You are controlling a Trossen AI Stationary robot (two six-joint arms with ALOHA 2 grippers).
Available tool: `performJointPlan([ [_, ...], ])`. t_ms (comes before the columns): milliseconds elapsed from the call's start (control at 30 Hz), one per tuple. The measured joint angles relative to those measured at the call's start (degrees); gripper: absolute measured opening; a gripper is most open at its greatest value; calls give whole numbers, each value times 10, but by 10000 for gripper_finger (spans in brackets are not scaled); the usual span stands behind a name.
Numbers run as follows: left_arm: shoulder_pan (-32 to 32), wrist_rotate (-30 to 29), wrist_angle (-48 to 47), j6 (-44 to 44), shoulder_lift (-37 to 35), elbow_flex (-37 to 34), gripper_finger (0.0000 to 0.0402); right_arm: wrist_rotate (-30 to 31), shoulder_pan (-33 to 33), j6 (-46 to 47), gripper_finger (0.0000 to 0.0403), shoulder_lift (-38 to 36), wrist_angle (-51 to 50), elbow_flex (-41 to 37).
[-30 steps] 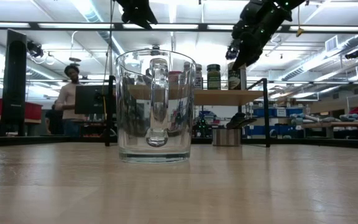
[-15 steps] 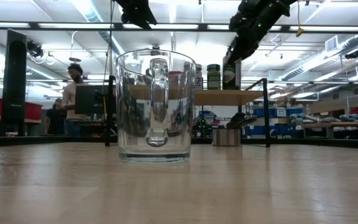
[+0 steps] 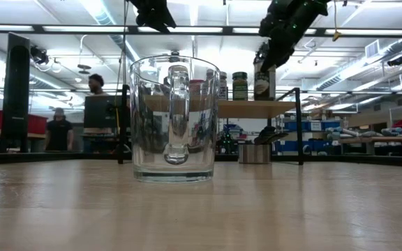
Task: Shelf spices
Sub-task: Adjust the golden seasoning bottle on the shelf
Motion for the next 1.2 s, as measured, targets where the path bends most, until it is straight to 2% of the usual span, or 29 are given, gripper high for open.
performJointPlan([
  [200, 0, 0, 0, -1, 0, 0, 296, -1, 5, 6, 310, -1, 1, 1],
  [600, 0, 0, -1, -3, 0, 0, 296, 42, 11, -4, 311, -14, 23, 1],
  [967, 0, 0, -1, -3, 0, 0, 296, 45, 51, 0, 306, -47, 31, 1],
  [1100, 0, 0, 0, -3, 0, 0, 296, 47, 86, 5, 291, -58, 33, 1],
  [1200, 0, 0, 0, -2, 0, 0, 296, 53, 116, 6, 255, -62, 30, 1],
])
